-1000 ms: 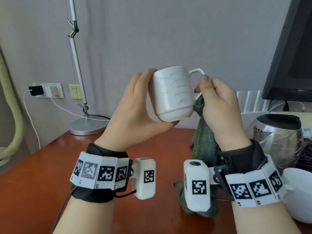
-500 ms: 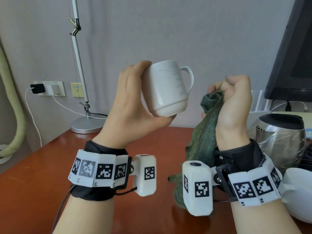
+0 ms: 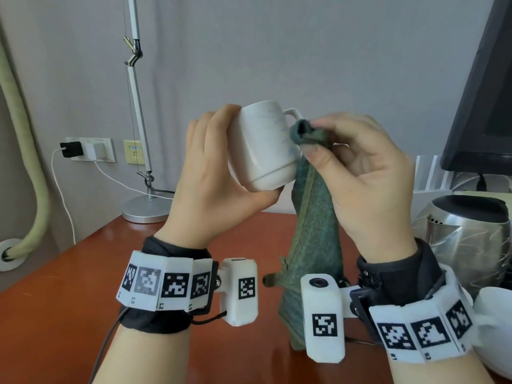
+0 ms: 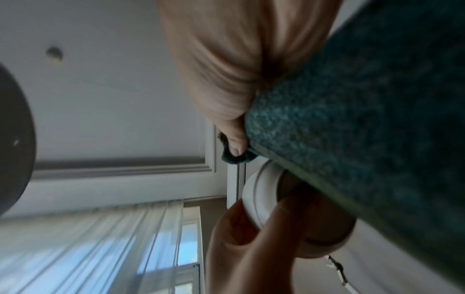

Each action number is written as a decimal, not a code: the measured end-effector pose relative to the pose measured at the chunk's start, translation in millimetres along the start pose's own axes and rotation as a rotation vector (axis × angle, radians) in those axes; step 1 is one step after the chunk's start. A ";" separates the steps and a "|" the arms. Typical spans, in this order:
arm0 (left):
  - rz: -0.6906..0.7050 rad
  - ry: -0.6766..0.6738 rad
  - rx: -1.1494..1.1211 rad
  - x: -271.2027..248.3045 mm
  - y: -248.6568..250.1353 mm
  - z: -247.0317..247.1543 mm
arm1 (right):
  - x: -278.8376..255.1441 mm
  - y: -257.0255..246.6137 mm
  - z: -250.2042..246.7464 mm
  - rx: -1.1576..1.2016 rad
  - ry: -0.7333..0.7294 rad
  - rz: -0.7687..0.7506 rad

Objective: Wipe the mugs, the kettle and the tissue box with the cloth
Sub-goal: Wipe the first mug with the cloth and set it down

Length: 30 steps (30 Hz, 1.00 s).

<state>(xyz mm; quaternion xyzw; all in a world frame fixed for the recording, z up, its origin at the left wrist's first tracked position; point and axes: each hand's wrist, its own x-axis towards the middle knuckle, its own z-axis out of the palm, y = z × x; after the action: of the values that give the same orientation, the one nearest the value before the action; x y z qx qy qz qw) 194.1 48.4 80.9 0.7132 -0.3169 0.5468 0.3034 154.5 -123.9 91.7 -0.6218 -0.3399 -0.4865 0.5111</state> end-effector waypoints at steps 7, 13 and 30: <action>0.023 0.104 0.001 0.4 3.0 -5.4 | -4.2 -2.2 12.7 -0.390 -0.176 -0.395; 0.045 0.124 0.002 -1.0 0.1 -7.5 | -8.3 -6.8 19.8 -0.358 -0.137 -0.388; 0.168 0.090 -0.105 -0.3 -3.8 -9.8 | -11.0 -16.3 20.5 -0.413 -0.019 -0.426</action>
<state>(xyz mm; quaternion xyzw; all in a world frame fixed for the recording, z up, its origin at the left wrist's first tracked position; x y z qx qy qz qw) 191.3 58.4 82.4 0.6419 -0.3896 0.5846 0.3073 141.5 -99.3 86.1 -0.6317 -0.3613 -0.6360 0.2569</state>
